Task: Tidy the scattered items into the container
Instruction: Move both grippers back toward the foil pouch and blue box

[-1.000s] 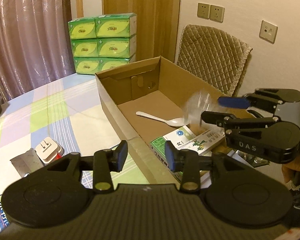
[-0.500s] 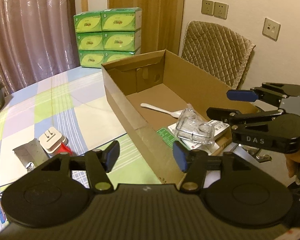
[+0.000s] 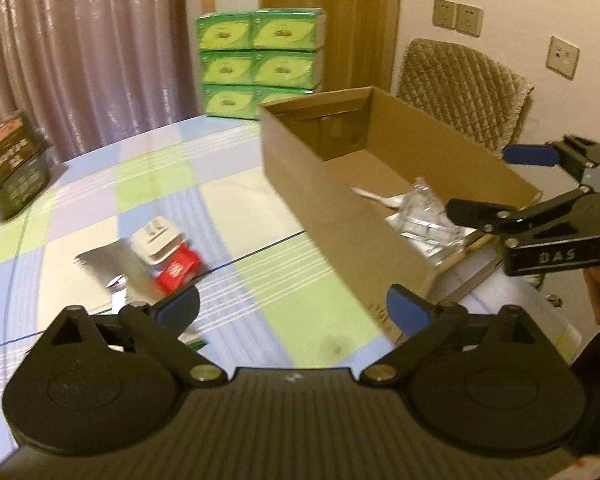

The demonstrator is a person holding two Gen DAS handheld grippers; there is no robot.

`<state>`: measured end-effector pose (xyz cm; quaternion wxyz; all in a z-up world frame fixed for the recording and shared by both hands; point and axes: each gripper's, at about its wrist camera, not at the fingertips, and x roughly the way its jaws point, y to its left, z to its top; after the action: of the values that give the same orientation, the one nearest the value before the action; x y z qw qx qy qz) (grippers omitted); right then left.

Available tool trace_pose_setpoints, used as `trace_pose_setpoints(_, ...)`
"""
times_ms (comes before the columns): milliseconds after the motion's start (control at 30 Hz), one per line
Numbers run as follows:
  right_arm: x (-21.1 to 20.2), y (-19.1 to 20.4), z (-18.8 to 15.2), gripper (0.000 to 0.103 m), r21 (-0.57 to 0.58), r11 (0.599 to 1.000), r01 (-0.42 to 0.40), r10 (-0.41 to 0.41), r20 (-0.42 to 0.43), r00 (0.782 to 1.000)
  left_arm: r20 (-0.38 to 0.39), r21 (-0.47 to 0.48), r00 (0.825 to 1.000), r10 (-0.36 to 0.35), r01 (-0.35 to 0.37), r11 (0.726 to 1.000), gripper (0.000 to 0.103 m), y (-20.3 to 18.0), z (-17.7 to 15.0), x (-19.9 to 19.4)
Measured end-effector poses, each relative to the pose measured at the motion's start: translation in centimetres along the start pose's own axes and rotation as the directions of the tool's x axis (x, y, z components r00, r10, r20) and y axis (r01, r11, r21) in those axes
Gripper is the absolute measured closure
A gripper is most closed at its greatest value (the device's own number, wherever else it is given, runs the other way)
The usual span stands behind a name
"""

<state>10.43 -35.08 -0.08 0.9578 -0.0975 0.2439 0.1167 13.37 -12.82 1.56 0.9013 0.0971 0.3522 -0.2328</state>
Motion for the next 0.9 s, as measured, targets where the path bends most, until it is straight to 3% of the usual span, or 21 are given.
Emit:
trace_pose_setpoints(433,-0.6,4.9,1.5,0.002,-0.059,0.997,-0.054,0.054,-0.006,0.999,-0.022,-0.012,0.989,0.145,-0.146,0.989,0.001,5.3,-3.6,-4.5)
trace_pose_setpoints(900,-1.4,12.1,3.6,0.002,-0.144,0.978,-0.152,0.158,0.026,0.987,-0.032,-0.088,0.971,0.239,-0.241,0.967,0.001,11.0,-7.0,-9.5)
